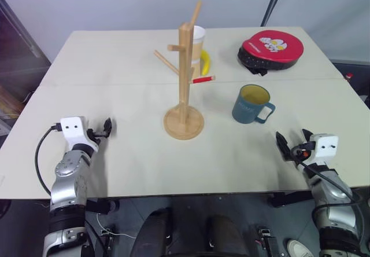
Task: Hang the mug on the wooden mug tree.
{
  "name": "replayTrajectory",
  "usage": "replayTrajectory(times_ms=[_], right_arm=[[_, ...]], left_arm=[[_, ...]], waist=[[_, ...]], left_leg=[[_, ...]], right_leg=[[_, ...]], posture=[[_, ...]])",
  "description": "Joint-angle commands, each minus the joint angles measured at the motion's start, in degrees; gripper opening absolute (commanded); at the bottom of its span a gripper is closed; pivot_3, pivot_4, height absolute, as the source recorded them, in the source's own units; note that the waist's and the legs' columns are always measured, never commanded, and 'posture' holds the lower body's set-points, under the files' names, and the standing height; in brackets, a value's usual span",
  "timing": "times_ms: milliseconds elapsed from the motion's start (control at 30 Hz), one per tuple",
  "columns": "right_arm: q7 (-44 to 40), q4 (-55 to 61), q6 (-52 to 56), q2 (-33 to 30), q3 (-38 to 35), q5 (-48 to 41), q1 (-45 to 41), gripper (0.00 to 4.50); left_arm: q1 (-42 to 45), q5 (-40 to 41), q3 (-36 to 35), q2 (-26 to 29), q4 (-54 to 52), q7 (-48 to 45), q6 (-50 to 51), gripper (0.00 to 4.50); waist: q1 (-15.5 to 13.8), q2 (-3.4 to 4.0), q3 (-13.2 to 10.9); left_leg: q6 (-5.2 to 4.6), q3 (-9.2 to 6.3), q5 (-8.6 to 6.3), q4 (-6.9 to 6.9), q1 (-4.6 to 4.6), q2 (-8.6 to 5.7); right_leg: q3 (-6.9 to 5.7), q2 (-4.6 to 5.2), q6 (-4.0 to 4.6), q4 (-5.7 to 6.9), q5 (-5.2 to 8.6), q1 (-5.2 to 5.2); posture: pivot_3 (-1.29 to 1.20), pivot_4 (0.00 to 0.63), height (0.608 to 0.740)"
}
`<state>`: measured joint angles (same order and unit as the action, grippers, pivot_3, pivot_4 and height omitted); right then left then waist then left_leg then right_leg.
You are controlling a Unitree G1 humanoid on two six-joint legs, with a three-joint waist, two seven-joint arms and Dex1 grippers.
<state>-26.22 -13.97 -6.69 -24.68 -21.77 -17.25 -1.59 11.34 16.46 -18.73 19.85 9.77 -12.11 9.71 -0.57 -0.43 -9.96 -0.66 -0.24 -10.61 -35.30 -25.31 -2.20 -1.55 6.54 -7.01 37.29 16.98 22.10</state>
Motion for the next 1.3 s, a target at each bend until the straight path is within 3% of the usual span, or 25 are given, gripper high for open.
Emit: replayTrajectory(times_ms=[33,333,767,933,1100,1300], right_arm=[[0.28,-0.86,-1.25,0.15,-1.05,-0.68,-0.33,4.46],[-0.37,-0.26,-2.83,0.47,-0.12,-0.21,1.12,4.46],[-3.31,3.62,-3.53,1.06,4.72,0.97,0.99,4.46],[-1.71,6.64,-2.63,2.78,6.41,1.25,-0.17,4.46],[1.37,7.57,-1.78,3.89,7.74,2.82,-2.97,4.46],[6.53,6.05,-0.58,5.28,7.42,3.98,-7.36,4.46]], left_arm=[[-0.33,-0.35,0.13,0.11,-2.91,0.0,-0.39,4.5],[-0.8,0.5,0.42,0.08,-3.92,-2.23,-0.11,4.5],[-10.94,9.4,10.45,2.3,-21.36,-25.27,1.04,4.5],[-13.32,11.7,16.75,6.11,-28.36,-34.0,4.35,4.5],[-13.03,11.95,20.49,9.09,-32.37,-37.48,7.06,4.5],[-9.83,11.78,22.78,8.96,-34.86,-37.03,8.63,4.5]], waist=[[0.0,-0.01,0.01],[-0.05,-0.03,0.03],[0.41,0.0,0.07],[0.46,0.06,0.09],[0.48,0.15,0.12],[0.28,0.15,0.12]], left_leg=[[0.0,0.0,0.0,0.0,0.0,0.0],[0.0,0.0,0.0,0.0,0.0,0.0],[0.01,-0.01,-0.01,0.03,0.02,0.04],[0.01,-0.01,-0.01,0.04,0.01,0.05],[0.01,-0.01,-0.01,0.04,0.01,0.05],[0.0,0.0,0.0,0.03,0.0,0.04]], right_leg=[[0.0,0.0,0.0,0.0,0.0,0.0],[0.0,0.02,0.0,0.0,0.0,-0.01],[0.1,0.2,0.07,-0.03,0.02,0.0],[0.11,0.21,0.13,-0.04,0.05,0.02],[0.11,0.21,0.24,-0.05,0.11,0.02],[0.11,0.19,0.22,-0.05,0.1,0.02]], posture=[[0.0,0.15,0.74],[0.0,0.15,0.74],[0.0,0.15,0.74],[0.0,0.15,0.74],[0.0,0.15,0.74],[0.0,0.15,0.74]])
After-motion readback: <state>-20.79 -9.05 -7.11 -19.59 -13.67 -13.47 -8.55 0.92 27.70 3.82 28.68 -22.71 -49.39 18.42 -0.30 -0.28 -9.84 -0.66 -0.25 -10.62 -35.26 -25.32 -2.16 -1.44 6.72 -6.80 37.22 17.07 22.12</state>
